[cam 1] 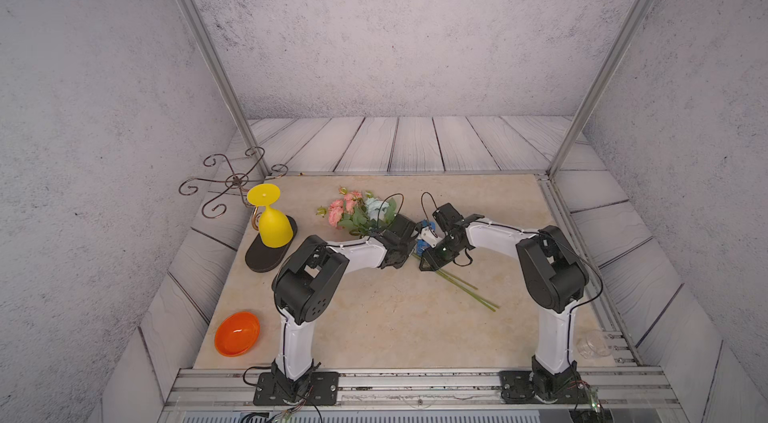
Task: Wrap bouquets with tape
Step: Pick up the unwrapped bouquet from the center of the board.
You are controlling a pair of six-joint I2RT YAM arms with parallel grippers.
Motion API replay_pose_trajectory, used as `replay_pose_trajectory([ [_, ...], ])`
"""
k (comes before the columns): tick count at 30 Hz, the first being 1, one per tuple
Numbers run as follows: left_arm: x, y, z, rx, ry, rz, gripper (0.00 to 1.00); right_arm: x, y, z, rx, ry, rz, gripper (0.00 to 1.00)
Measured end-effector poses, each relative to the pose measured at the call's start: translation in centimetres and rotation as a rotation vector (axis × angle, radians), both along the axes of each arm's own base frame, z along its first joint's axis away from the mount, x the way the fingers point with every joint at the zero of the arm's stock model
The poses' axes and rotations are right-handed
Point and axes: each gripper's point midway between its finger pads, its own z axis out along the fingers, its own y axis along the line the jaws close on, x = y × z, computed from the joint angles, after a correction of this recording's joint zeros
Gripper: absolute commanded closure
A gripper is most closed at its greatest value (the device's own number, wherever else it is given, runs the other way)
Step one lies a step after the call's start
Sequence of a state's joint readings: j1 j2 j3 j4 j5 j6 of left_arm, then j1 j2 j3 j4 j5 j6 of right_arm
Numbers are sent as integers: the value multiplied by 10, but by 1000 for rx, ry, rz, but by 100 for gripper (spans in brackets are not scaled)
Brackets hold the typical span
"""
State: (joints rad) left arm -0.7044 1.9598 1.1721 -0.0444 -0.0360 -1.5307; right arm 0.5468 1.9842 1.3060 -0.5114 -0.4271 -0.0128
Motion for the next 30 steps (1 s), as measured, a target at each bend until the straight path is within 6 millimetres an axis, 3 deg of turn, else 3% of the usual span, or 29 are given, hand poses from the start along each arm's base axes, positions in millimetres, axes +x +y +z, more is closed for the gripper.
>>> replay_pose_trajectory([
  [4, 0, 0, 0, 0, 0, 0, 100, 5, -1, -3, -21, -29, -20, 69],
  [12, 0, 2, -2, 12, 1, -2, 100, 2, 8, -9, -35, -85, 20, 100],
  [24, 0, 2, -2, 18, -4, -11, 100, 2, 8, -8, -31, -90, 22, 100],
  [27, 1, 2, -2, 15, -3, -17, 85, 2, 7, -8, -37, -90, 22, 100],
  [30, 2, 2, 1, 3, -7, -23, 77, 2, 5, -8, -46, -89, 20, 100],
])
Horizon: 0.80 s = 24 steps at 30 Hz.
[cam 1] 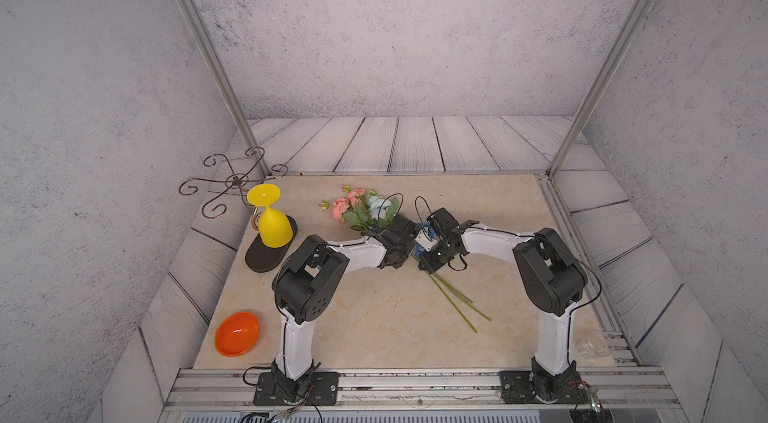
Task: Wrap bouquets with tape
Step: Pick up the unwrapped bouquet from the center of the board.
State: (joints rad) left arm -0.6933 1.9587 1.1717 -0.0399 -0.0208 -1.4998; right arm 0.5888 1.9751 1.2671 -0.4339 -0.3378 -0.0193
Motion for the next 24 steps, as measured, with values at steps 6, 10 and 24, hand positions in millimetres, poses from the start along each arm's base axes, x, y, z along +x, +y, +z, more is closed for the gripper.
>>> replay_pose_trajectory([
  [6, 5, 5, 34, -74, -41, 8, 64, 6, -10, 0, -49, -13, -21, 100],
  [10, 0, 12, 50, -128, -63, -3, 57, 8, -14, 1, -68, -21, -17, 100],
  [24, -31, 21, 30, -200, -149, -123, 38, 11, -15, 3, -89, -75, 42, 100],
])
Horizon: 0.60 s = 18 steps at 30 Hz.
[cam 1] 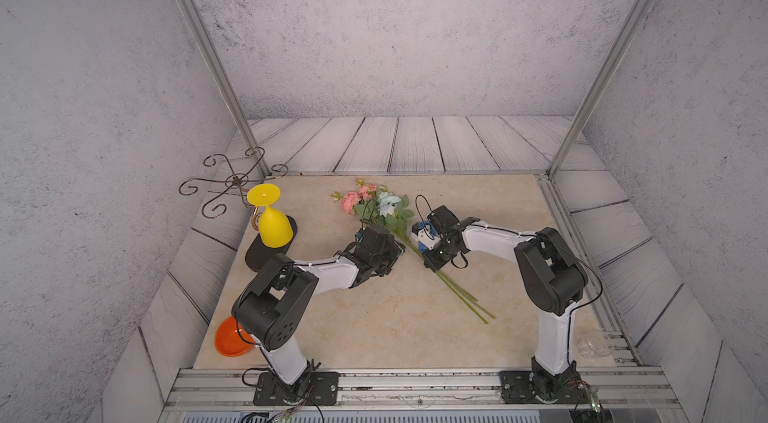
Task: Wrap bouquets with tape
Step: Pick up the unwrapped bouquet from the center of the board.
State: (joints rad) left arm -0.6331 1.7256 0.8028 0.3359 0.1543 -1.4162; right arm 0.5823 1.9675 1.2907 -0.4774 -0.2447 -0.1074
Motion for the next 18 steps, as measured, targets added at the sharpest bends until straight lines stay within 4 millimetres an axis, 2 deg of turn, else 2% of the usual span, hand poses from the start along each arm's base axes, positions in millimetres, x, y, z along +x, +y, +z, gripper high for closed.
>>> replay_pose_trajectory([
  [5, 0, -25, -22, -12, -13, -1, 34, 4, -1, 12, 1, -70, 74, 100],
  [8, 6, -38, -19, -44, -34, 32, 34, 6, 0, 15, 11, -85, 105, 100],
  [13, 20, -35, -20, -55, -83, 124, 36, 9, -3, 21, 20, -87, 130, 100],
  [16, 26, -35, -15, -64, -98, 168, 51, 14, -2, 27, 32, -98, 139, 100],
  [18, 29, -38, -10, -82, -114, 186, 53, 13, -2, 27, 34, -98, 146, 100],
])
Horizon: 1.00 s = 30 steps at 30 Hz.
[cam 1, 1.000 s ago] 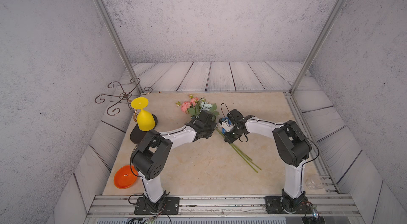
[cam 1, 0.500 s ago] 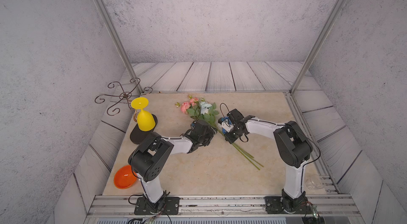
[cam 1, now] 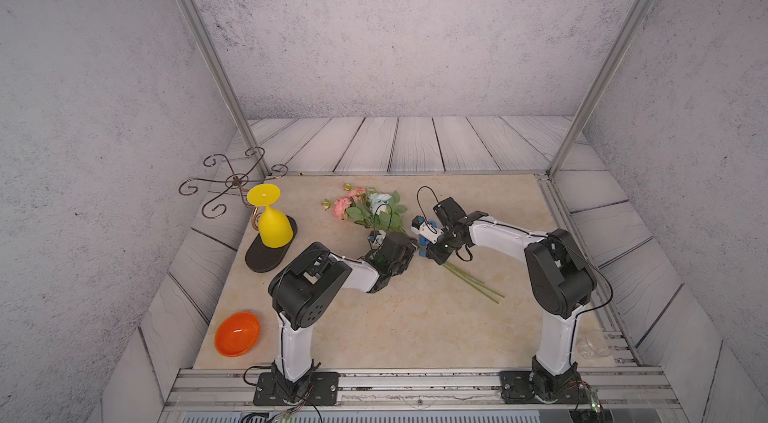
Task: Wrap bouquets with tape
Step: Pick up the unwrapped bouquet from the center of the board.
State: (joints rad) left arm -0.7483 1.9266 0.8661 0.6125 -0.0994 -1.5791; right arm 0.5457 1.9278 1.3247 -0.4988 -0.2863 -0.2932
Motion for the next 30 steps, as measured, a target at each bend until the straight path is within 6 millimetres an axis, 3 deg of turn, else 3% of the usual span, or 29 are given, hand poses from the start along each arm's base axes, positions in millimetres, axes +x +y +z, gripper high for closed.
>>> replay_pose_trajectory([
  [2, 3, -3, -1, -18, -7, 15, 56, -1, 0, 0, -3, 1, 7, 100],
  [7, 7, -9, -4, -25, -11, 24, 77, -4, -3, -2, -15, 12, 18, 100],
  [18, 8, -11, -6, -24, -12, 21, 75, -6, -2, -2, -1, 23, 23, 100],
  [21, 8, -11, -6, -26, -9, 22, 100, -7, -2, -2, -1, 27, 25, 100],
  [30, 8, -14, -5, -33, 1, 9, 100, -8, -3, -2, -1, 35, 22, 97],
])
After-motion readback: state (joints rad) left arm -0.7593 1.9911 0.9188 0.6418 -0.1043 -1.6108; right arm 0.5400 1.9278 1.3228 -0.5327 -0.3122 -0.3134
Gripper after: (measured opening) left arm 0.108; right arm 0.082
